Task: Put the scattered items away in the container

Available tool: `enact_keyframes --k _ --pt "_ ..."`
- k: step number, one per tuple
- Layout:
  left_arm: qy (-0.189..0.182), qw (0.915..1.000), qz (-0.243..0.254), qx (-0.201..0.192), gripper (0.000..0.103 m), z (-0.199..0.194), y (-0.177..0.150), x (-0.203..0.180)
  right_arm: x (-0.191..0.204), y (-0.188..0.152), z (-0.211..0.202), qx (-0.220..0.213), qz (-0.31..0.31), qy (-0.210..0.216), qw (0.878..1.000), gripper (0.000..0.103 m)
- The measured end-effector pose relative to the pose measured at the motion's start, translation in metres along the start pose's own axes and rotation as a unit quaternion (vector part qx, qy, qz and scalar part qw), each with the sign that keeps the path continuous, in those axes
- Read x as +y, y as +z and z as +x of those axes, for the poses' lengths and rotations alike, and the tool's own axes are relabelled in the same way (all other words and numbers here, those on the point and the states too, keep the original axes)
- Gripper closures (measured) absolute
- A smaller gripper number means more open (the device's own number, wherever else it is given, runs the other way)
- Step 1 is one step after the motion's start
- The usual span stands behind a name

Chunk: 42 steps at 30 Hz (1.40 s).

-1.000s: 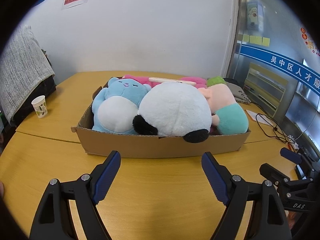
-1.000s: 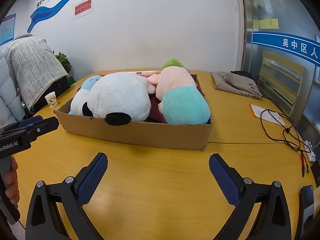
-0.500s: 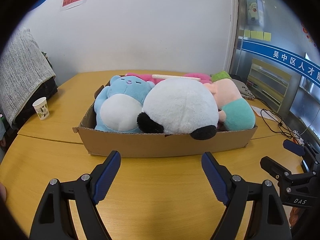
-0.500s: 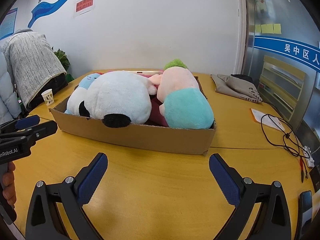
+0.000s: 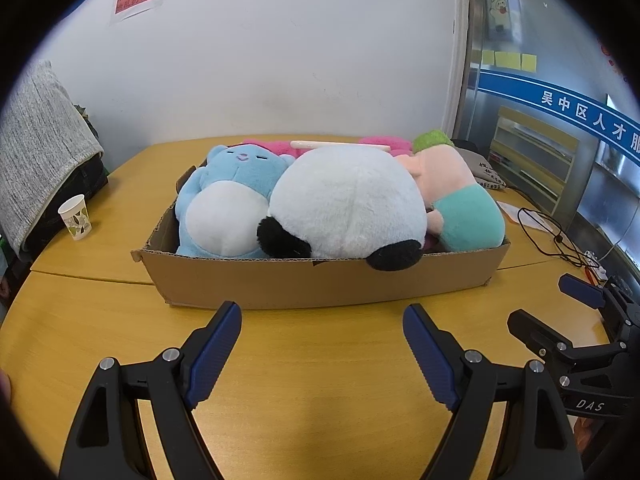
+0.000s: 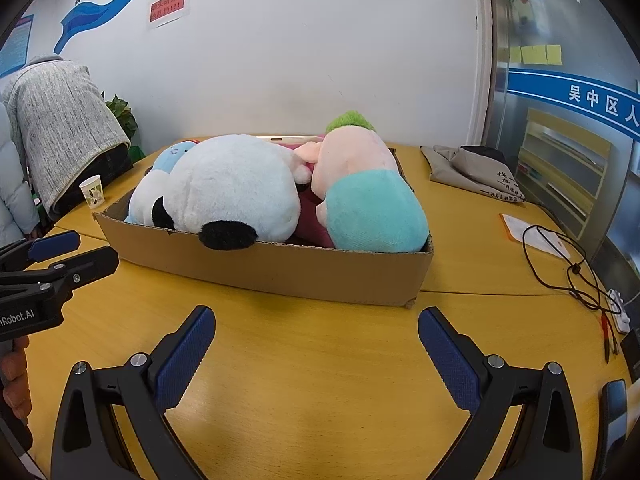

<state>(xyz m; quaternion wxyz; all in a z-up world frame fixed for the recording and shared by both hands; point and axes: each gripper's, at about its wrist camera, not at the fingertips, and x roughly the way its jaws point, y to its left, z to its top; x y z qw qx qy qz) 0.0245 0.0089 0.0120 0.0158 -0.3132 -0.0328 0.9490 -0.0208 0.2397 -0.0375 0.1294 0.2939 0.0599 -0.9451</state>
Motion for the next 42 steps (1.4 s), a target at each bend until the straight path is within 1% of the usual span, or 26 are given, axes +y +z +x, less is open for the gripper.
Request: enact_keyframes --k 5,10,15,17,19,22,27,34,42 --pt "0.006 1.0000 0.001 0.003 0.020 0.002 -0.002 -0.004 0.000 -0.002 -0.002 0.002 -0.007 -0.003 1.000 0.000" --pt "0.013 0.9999 0.006 0.005 0.020 0.000 -0.003 -0.004 -0.005 -0.003 -0.002 0.005 0.001 -0.009 1.000 0.000" --pt "0.031 0.9994 0.004 0.016 0.020 0.001 -0.005 0.003 0.000 -0.002 0.000 0.004 -0.005 0.001 1.000 0.000" --pt "0.027 0.9995 -0.003 0.019 0.020 0.002 -0.005 0.007 0.003 -0.002 0.001 0.006 -0.007 0.005 1.000 0.000" --pt "0.023 0.9996 -0.008 0.017 0.020 0.002 -0.005 0.009 0.006 -0.001 0.000 0.005 -0.012 0.005 1.000 0.000" --pt "0.032 0.9994 -0.007 0.010 0.020 0.001 -0.005 0.011 0.009 -0.001 -0.001 0.002 -0.017 0.003 1.000 0.000" --pt "0.037 0.9993 -0.009 0.004 0.020 0.000 -0.006 0.014 0.011 0.000 -0.002 -0.002 -0.016 0.001 1.000 0.000" --pt "0.037 0.9992 -0.012 0.010 0.020 0.003 -0.008 0.016 0.020 0.000 0.003 0.002 -0.019 0.008 1.000 0.000" --pt "0.061 0.9981 0.010 0.006 0.020 0.001 -0.012 0.009 0.019 -0.001 0.002 0.003 -0.020 0.000 1.000 0.000"
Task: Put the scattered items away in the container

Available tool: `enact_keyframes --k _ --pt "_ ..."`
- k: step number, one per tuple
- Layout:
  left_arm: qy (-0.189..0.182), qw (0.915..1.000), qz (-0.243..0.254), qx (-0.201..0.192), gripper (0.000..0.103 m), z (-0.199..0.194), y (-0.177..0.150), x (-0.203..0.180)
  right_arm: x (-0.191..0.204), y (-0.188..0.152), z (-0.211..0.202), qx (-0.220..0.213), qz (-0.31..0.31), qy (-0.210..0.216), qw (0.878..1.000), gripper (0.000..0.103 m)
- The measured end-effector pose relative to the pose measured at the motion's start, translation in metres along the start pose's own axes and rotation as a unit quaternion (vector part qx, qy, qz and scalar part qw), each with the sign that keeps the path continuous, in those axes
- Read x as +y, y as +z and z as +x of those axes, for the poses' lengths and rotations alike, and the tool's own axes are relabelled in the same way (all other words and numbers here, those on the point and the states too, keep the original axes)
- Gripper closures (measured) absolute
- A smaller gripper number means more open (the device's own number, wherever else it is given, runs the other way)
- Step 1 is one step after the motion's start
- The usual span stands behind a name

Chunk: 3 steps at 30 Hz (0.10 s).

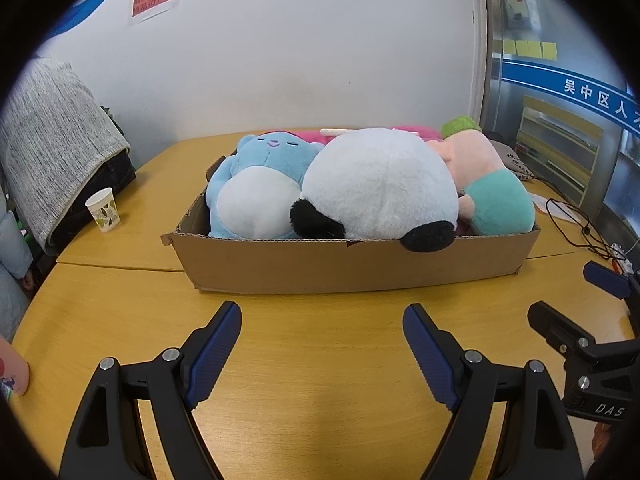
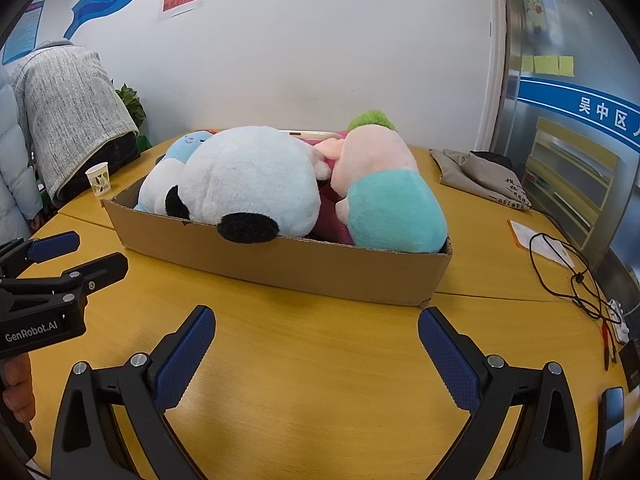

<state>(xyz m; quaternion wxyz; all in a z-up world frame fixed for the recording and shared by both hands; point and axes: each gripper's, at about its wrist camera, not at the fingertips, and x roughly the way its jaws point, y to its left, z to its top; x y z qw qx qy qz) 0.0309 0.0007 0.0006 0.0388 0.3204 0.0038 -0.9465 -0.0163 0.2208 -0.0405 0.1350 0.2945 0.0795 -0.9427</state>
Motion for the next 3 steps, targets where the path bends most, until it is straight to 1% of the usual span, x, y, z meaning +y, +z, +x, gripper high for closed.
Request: enact_keyframes --k 3 --pt "0.003 1.0000 0.003 0.006 0.020 -0.0003 -0.0012 0.0005 -0.0015 -0.0004 0.0006 0.000 0.002 -0.001 1.000 0.000"
